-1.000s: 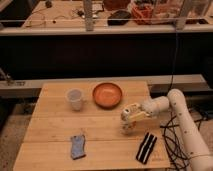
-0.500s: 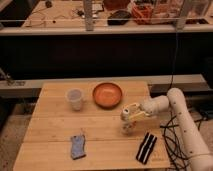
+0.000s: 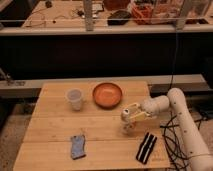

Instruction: Stand the bottle upright

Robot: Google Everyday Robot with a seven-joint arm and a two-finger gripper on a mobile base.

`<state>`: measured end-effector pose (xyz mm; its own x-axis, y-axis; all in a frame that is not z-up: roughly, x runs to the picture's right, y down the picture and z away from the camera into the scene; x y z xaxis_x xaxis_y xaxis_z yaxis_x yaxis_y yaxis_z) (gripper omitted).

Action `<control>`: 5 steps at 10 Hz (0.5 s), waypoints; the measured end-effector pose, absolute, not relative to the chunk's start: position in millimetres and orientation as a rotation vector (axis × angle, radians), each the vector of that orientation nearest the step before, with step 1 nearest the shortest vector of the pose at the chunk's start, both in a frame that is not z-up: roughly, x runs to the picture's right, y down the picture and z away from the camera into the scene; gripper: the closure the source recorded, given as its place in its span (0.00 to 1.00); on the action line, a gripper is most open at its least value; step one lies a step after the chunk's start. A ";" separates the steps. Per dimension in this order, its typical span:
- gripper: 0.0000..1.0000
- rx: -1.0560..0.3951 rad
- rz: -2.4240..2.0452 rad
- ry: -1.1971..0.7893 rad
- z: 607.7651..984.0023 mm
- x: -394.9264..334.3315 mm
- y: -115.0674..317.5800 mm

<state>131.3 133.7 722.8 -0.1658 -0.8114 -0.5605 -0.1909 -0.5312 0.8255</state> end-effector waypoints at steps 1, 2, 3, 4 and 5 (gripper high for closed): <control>0.20 1.638 -1.743 -1.141 723.3 132.0 133.6; 0.20 1.640 -1.743 -1.140 723.7 132.4 133.4; 0.20 1.641 -1.744 -1.140 723.7 132.2 133.1; 0.20 1.642 -1.744 -1.140 723.6 132.1 132.9; 0.20 1.642 -1.744 -1.140 723.6 132.0 133.0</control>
<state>132.0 133.0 723.6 -0.1615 -0.8097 -0.5642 -0.1921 -0.5349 0.8228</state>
